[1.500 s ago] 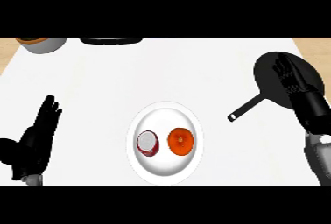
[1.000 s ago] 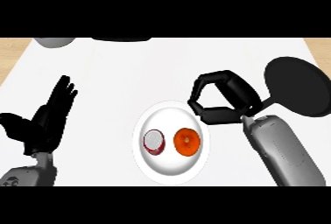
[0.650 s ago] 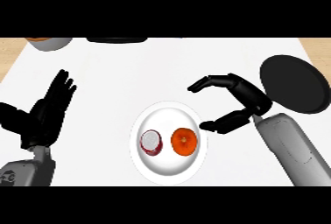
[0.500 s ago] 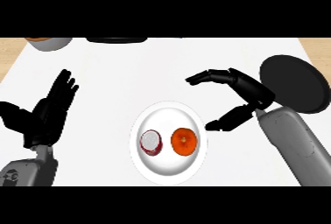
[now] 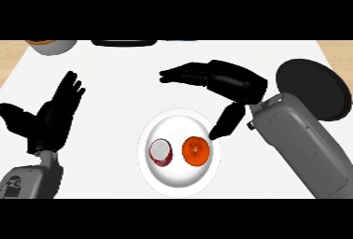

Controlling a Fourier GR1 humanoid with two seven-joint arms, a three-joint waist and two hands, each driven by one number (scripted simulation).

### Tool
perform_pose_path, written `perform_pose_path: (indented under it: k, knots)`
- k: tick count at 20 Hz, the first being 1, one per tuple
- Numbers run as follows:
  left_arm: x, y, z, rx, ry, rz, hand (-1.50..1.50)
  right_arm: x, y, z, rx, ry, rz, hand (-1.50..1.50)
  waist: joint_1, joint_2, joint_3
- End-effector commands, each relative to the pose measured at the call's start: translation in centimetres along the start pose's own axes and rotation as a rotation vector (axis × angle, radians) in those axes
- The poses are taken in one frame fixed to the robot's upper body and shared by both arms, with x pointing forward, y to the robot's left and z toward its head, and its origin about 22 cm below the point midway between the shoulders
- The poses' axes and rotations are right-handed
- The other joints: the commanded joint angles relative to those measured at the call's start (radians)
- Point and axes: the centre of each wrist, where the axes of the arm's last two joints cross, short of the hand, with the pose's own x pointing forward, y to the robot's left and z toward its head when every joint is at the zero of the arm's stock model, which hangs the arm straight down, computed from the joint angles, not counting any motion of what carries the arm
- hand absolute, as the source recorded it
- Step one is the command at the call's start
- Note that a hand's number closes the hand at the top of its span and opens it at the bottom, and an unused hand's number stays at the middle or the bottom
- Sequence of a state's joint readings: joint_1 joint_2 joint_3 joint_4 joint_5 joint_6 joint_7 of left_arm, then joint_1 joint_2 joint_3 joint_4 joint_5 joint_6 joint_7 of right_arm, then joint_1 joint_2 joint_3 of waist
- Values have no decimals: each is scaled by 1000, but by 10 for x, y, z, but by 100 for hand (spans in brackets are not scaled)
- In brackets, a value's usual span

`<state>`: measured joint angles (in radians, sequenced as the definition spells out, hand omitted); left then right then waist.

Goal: Pick the can from the plate and place it in the pan

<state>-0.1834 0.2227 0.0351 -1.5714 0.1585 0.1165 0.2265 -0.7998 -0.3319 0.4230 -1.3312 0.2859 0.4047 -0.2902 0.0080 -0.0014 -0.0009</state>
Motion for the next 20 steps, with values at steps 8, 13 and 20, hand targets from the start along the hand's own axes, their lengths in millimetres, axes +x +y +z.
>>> perform_pose_path:
  k: [8,13,20]
  knots:
    - [-9,-4,4,6,12,-9,0,43,27,-64,464,165,283,-150,-4,-1,-1]
    - [11,10,-1,12,9,8,0,49,57,-57,582,186,300,-150,-11,-2,1]
    - [5,11,11,6,8,-2,0,76,48,-56,575,199,505,-150,-7,-2,1]
